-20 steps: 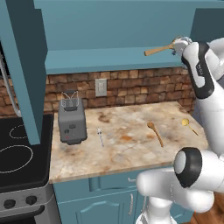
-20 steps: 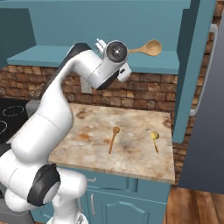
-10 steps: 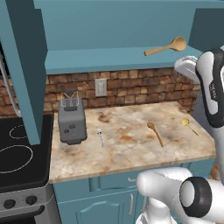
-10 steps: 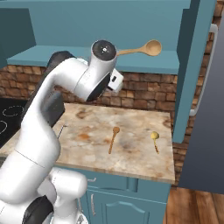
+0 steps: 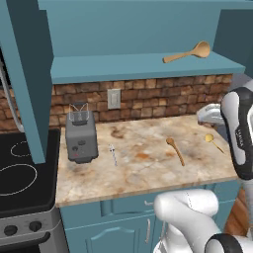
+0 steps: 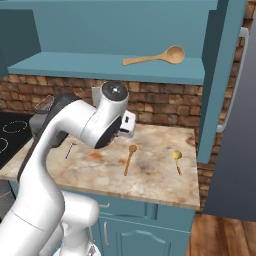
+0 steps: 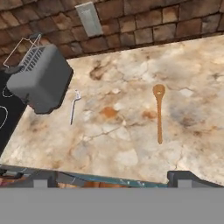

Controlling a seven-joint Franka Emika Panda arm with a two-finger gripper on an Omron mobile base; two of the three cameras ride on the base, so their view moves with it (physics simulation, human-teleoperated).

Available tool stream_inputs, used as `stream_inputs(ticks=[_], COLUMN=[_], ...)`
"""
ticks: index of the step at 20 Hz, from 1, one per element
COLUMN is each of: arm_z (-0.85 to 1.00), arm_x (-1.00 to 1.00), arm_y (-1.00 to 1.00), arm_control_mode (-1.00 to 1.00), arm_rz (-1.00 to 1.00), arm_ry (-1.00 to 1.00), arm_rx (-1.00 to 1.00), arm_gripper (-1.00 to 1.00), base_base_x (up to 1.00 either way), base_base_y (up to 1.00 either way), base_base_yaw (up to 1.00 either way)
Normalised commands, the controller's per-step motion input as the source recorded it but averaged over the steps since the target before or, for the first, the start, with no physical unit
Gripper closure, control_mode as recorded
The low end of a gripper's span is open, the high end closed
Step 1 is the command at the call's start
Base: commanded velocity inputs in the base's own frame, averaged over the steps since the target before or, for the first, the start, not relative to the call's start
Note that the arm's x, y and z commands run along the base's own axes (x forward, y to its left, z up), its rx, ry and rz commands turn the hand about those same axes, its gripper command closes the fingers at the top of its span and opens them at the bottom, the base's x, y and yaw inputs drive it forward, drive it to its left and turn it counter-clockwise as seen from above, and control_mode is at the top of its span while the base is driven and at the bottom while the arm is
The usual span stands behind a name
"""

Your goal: Organize the utensils by type. Pick up the wooden spoons from the counter and place them in the open cabinet. Then pick up the metallic utensils from the counter and place them in the open drawer.

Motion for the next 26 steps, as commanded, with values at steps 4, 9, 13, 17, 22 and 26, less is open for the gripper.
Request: stream_inputs(ticks=[4,9,13,17,22,26], arm_z=[-0.89,-0.61,-0.43,-0.45,-0.32,-0.25], arm_x=[0.13,0.11,0.12,0.32,0.61,0.67], arm_y=[0.49,0.1,-0.32,-0.32,-0.09,-0.06], arm_control_mode=[-1.0,-1.0,-1.0,-1.0,-1.0,-1.0], arm_rz=[0.09,0.02,0.0,0.0,0.0,0.0], arm_ry=[0.07,0.06,-0.01,-0.03,0.0,0.0], arm_rx=[-0.38,-0.17,0.01,0.03,0.0,0.0], arm_gripper=[-1.0,-1.0,-1.0,-1.0,-1.0,-1.0], base_base_x=[0.0,0.0,0.0,0.0,0.0,0.0], base_base_y=[0.0,0.0,0.0,0.0,0.0,0.0], base_base_yaw=[0.0,0.0,0.0,0.0,0.0,0.0])
